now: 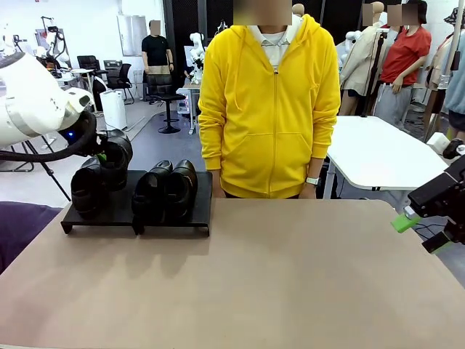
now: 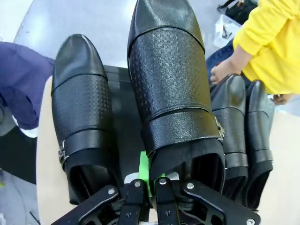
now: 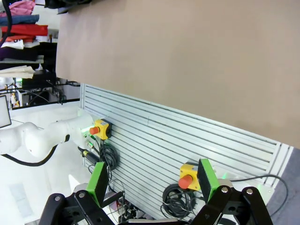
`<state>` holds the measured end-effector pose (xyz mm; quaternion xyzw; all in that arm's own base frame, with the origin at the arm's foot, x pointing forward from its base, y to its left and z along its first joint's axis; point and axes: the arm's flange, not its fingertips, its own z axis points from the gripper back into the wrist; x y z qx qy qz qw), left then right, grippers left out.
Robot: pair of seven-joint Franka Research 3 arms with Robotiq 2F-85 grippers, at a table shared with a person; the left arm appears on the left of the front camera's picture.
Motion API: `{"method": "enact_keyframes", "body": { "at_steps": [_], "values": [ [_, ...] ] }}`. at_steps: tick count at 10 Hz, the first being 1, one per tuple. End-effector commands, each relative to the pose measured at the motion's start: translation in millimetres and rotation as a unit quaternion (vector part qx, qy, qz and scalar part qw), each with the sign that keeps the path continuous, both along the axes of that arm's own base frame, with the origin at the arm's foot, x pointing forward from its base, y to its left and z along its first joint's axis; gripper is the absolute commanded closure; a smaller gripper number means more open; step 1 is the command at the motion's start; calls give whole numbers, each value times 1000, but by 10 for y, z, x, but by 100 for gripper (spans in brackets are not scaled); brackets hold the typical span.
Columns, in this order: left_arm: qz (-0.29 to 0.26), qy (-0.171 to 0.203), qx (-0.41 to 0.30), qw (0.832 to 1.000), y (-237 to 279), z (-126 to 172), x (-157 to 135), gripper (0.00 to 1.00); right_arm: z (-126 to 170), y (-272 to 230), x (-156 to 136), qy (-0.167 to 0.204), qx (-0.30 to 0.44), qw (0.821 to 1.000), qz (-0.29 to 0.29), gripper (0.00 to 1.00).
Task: Organize the shoes by placing them on the stand.
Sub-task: Place the Shoe from the middle of the table onto the Shoes Stand.
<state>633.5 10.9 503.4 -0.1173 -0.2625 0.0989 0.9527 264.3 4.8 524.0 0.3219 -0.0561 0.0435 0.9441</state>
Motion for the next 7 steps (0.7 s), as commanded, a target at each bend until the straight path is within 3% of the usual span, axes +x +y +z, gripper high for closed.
{"method": "enact_keyframes", "body": {
  "at_steps": [1, 7],
  "values": [
    [-3, 4, 16, 1000, 49, -41, 56, 100, 30, 1, 11, -4, 13, 1000, 5, 0],
    [-35, 49, 29, 998, -61, -277, -23, 100, 30, 1, 11, -4, 13, 1000, 5, 0]
  ]
}}
